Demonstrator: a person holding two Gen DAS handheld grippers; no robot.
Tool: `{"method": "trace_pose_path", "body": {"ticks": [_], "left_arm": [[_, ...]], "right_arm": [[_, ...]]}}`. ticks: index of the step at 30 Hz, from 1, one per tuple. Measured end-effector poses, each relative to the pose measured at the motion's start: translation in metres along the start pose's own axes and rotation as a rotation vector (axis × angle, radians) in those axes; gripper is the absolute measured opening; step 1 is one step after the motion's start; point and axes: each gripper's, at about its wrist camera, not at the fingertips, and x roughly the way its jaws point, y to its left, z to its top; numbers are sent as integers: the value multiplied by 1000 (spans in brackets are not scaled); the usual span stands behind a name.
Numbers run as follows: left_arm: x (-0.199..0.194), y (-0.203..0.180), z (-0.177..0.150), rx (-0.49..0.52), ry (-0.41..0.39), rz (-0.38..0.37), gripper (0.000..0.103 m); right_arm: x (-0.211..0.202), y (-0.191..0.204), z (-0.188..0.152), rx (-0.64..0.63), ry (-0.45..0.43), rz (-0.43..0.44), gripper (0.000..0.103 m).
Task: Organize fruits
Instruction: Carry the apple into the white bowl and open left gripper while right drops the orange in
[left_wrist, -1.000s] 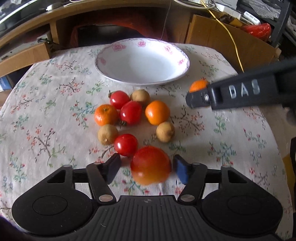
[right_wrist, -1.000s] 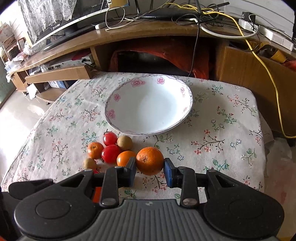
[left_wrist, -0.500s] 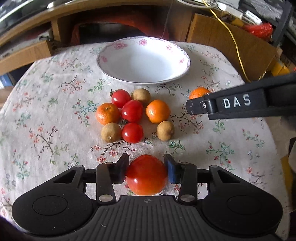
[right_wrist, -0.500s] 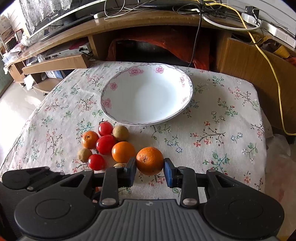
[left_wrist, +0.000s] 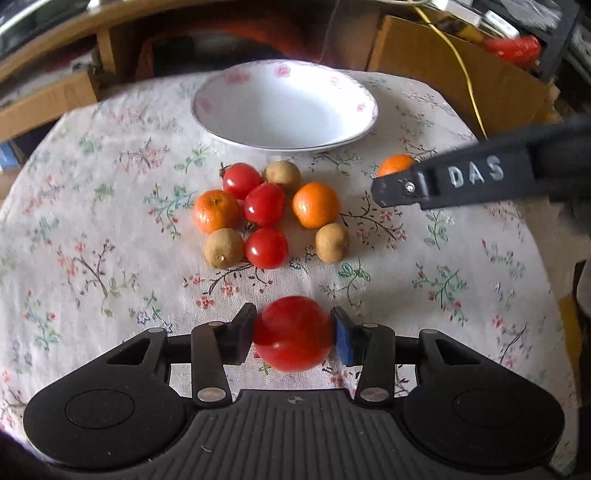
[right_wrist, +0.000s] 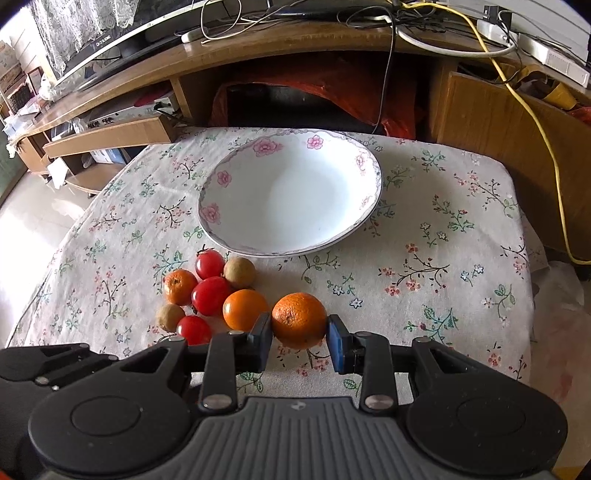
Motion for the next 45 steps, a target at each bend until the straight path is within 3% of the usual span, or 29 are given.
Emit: {"method": "trace_pose_path", "body": {"ticks": [5, 17, 34, 45], "left_arm": [[-2, -3, -2, -2, -2, 14, 51], [-21, 14, 14, -97, -51, -61, 51], [-2, 31, 95, -115, -153, -32, 51], [34, 36, 120, -102, -140, 6, 51]], "right_arm": [[-1, -1, -2, 6, 8, 29, 33], [-5, -20, 5, 153, 8, 150, 33], [5, -31, 44, 167, -51, 107, 33], [35, -41, 71, 156, -39, 67, 33]]}}
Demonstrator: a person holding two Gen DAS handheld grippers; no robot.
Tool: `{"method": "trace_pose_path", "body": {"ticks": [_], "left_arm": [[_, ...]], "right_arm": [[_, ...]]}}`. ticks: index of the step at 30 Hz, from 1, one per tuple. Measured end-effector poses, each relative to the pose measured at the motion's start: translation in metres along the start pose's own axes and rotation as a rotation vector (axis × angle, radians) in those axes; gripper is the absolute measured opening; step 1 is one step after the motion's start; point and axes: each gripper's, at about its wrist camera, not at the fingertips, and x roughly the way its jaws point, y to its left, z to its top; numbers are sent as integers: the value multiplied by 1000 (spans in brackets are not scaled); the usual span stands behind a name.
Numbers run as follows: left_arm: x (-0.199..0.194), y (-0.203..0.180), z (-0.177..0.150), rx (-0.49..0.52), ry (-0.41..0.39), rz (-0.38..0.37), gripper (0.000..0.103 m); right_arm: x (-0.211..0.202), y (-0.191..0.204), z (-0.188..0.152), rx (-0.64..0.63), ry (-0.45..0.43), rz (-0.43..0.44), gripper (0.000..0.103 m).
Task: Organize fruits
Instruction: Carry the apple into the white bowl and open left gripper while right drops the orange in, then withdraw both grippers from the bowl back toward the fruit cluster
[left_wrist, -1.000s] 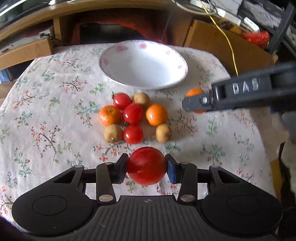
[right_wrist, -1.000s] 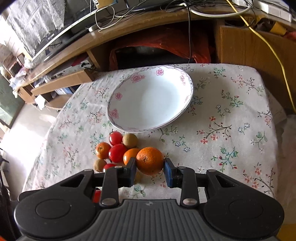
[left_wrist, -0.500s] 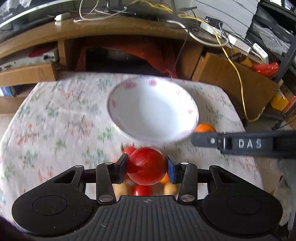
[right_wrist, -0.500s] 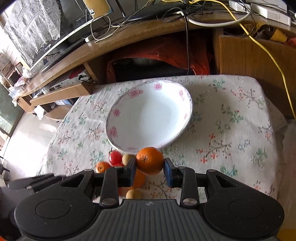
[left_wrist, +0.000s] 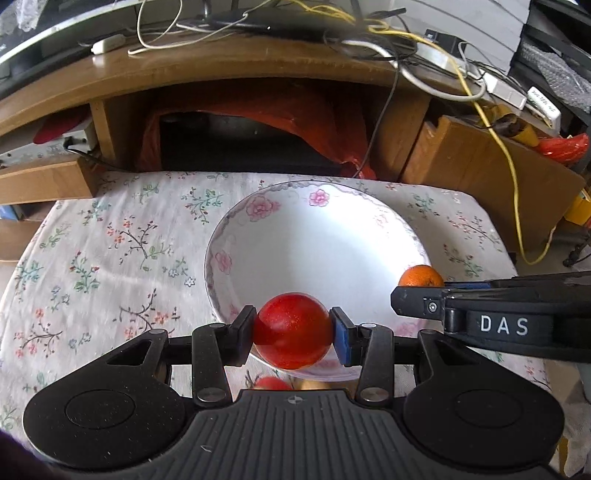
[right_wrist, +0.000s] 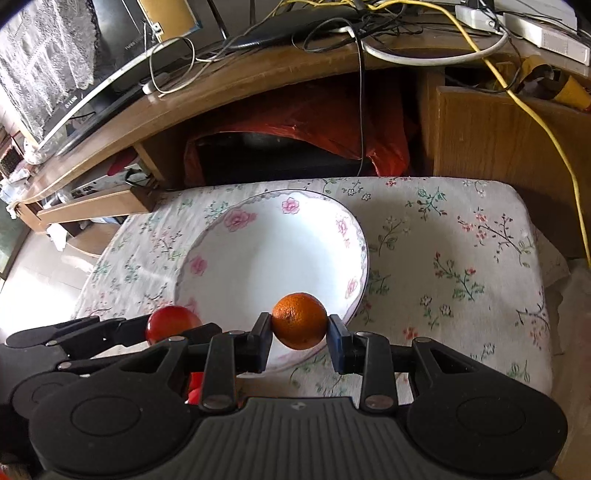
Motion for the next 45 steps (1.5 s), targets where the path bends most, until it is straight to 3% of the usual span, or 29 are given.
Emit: {"method": "trace_pose_path", "body": {"ticks": [20, 32, 45], "left_arm": [[12, 2, 3, 7, 14, 33, 50], [7, 4, 4, 2, 1, 67, 61], [-2, 4, 5, -5, -18, 67, 62]], "right_arm": [[21, 0, 6, -31, 19, -1, 34], [20, 1, 7, -19, 9, -15, 34], [11, 5, 7, -27, -25, -34, 34]]}}
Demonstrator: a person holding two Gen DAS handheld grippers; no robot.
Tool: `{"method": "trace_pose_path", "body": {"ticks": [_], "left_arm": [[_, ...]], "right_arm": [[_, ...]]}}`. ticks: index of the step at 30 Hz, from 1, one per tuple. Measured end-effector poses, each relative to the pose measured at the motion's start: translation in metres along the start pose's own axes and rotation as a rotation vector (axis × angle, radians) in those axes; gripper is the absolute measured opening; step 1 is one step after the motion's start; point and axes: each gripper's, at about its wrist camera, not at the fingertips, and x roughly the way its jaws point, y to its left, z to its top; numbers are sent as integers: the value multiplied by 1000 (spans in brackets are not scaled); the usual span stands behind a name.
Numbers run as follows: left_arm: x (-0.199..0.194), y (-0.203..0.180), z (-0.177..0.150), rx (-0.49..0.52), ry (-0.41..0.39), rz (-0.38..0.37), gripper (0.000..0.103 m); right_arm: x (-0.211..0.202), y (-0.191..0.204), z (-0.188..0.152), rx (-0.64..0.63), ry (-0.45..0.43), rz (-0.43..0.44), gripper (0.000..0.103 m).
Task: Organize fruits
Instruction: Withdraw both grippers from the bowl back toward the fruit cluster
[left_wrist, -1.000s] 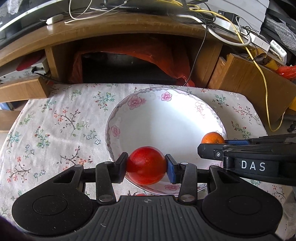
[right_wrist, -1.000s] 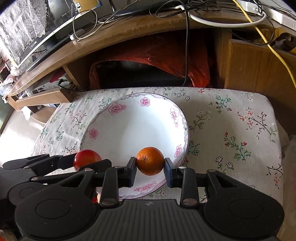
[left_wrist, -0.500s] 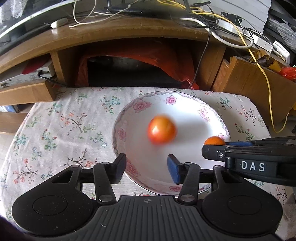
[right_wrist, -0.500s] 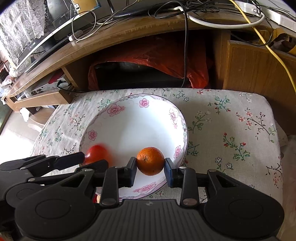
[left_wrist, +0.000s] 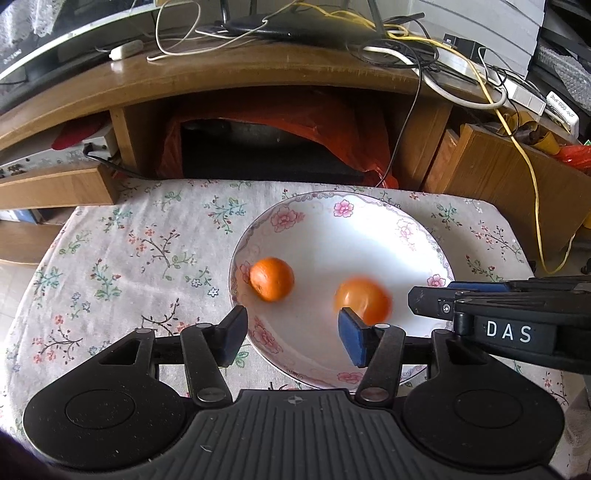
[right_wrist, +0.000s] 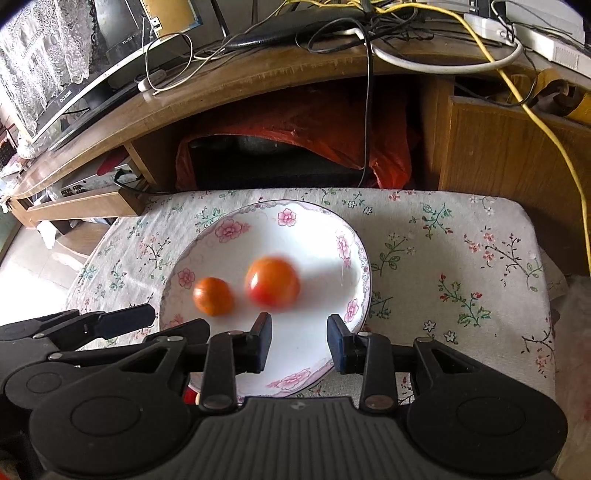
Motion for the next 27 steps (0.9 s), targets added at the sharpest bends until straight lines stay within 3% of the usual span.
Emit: {"method": "trace_pose_path", "body": {"ticks": [27], "left_arm": [[-24, -1, -10, 12, -24, 5, 61]], "right_arm": [[-23, 14, -10, -26, -38, -37, 34]]}}
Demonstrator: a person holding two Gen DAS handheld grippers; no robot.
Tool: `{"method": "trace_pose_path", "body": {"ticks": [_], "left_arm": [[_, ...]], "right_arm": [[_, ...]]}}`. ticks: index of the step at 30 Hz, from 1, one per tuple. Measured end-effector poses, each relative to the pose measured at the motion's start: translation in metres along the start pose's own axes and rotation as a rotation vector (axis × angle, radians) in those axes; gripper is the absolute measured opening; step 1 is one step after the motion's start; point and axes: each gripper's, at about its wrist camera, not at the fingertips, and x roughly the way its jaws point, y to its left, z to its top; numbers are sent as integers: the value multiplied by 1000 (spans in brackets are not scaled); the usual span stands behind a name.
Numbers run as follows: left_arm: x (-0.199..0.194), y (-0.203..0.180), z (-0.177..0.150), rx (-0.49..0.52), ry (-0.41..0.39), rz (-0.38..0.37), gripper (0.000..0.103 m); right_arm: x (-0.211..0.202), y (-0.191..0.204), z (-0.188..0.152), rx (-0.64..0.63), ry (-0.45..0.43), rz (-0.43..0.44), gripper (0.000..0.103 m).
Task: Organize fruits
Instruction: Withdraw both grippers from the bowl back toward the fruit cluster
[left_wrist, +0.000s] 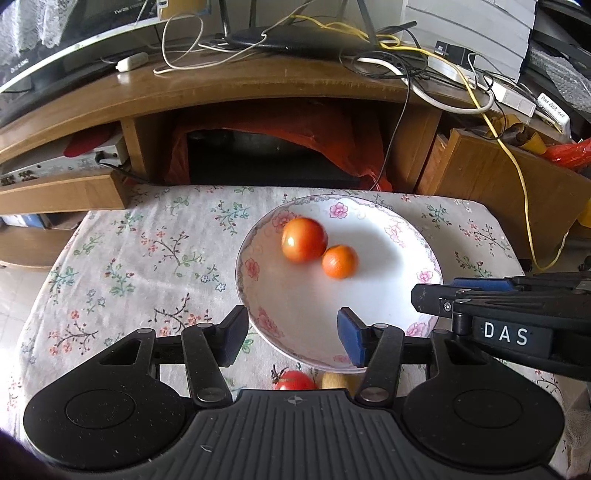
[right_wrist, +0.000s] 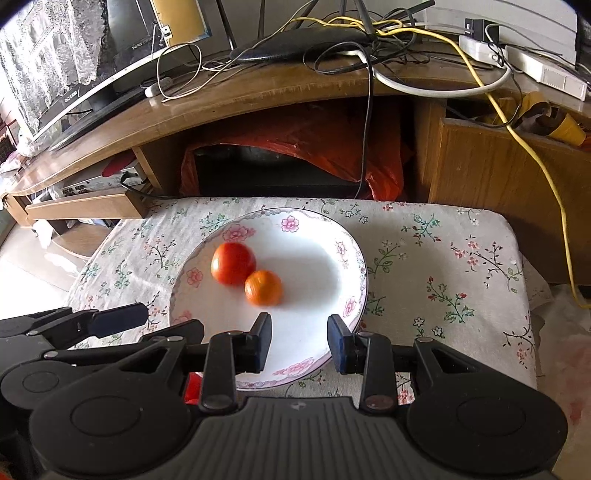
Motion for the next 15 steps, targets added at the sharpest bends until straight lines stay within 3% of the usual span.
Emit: {"method": "trace_pose_path", "body": {"ticks": [15], "left_arm": [[-15, 2, -17, 4, 18, -1, 57]], "right_arm": [[-15, 13, -17, -40, 5, -6, 34]]}}
